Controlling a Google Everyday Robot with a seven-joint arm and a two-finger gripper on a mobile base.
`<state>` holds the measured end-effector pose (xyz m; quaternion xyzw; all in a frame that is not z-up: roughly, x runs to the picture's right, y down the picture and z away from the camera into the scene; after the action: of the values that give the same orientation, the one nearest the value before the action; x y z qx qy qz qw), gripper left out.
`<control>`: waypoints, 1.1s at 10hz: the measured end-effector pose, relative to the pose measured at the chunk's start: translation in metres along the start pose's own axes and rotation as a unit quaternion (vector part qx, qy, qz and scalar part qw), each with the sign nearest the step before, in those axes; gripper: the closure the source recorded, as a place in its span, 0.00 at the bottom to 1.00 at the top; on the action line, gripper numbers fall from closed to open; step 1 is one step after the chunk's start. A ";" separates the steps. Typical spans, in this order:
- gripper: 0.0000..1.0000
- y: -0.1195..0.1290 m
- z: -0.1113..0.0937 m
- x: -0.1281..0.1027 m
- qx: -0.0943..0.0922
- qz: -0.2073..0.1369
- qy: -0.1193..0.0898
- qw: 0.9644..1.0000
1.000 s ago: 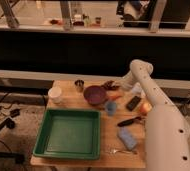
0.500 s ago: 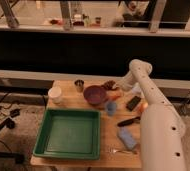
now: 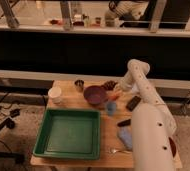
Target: Place pepper in table surface
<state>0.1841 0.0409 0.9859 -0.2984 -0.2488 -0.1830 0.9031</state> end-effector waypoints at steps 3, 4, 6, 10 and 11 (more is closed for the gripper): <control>0.47 -0.002 0.004 0.003 -0.013 -0.002 -0.003 1.000; 0.54 -0.001 0.004 0.004 -0.015 -0.002 -0.004 1.000; 0.74 0.001 0.004 0.008 -0.017 -0.002 -0.006 1.000; 1.00 -0.002 -0.002 0.008 -0.008 -0.002 -0.007 1.000; 1.00 -0.001 -0.004 0.009 -0.004 0.000 -0.005 1.000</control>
<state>0.1922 0.0357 0.9881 -0.3028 -0.2525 -0.1827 0.9007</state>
